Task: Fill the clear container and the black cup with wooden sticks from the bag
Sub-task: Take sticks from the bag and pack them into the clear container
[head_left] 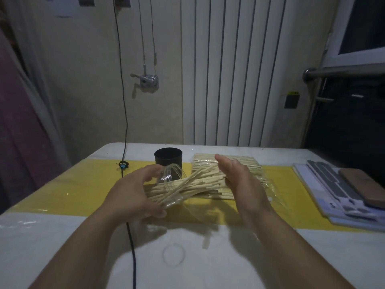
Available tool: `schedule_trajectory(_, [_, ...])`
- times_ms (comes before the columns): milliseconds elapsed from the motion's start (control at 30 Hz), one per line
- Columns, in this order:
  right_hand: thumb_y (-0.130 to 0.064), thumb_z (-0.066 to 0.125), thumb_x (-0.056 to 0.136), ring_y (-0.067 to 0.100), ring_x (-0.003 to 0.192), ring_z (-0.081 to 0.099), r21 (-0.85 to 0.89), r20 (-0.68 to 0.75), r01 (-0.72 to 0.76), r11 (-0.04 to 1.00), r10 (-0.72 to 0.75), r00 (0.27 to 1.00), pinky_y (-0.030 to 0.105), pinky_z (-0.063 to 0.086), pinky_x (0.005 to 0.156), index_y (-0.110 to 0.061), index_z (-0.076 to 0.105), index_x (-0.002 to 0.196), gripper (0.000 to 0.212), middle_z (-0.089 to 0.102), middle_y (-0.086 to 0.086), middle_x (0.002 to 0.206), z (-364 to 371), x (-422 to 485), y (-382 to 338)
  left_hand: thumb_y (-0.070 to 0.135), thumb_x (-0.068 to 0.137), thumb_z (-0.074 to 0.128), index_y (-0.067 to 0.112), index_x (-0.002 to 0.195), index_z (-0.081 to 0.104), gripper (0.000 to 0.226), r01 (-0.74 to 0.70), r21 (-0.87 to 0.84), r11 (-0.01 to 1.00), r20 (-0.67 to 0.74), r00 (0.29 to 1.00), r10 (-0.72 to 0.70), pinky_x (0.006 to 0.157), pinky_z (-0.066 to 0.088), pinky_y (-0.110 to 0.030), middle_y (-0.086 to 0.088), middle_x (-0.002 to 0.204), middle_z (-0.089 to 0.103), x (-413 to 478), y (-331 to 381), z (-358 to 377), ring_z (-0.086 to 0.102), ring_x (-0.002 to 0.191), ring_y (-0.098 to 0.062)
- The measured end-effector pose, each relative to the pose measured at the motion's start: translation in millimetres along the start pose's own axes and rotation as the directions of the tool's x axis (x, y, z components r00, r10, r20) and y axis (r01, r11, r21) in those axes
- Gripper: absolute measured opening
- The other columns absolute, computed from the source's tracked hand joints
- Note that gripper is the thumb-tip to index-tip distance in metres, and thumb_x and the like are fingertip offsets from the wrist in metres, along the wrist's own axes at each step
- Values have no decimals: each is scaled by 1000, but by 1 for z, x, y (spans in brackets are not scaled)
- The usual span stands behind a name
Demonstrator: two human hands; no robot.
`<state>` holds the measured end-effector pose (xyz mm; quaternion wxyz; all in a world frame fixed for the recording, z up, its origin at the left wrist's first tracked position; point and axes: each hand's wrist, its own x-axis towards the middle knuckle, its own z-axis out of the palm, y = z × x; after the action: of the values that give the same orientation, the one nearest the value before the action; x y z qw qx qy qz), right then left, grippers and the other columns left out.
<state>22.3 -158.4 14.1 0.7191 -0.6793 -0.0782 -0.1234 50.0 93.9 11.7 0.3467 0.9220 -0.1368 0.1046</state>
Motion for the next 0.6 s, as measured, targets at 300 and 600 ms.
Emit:
schedule_trajectory(300, [-8,55,84,14,69,57,-580,-120,-56,813,-17,993,28,41,61,-20,65,66,24,63,-9,65,-21,6,11,32,34,92,50,127,52,102,64,-95,993,-50,996,-69,92,49,-40,26,114,58,1,1,1,55,114,-6])
schedule_trajectory(600, [-18,49,94,19,123,50,-913,168,112,392,111,980,34,40,102,-26,60,116,26,58,-6,128,-26,17,59,19,45,98,55,120,47,97,63,-103,993,-64,995,-70,91,49,-39,32,105,51,0,2,1,54,112,-8])
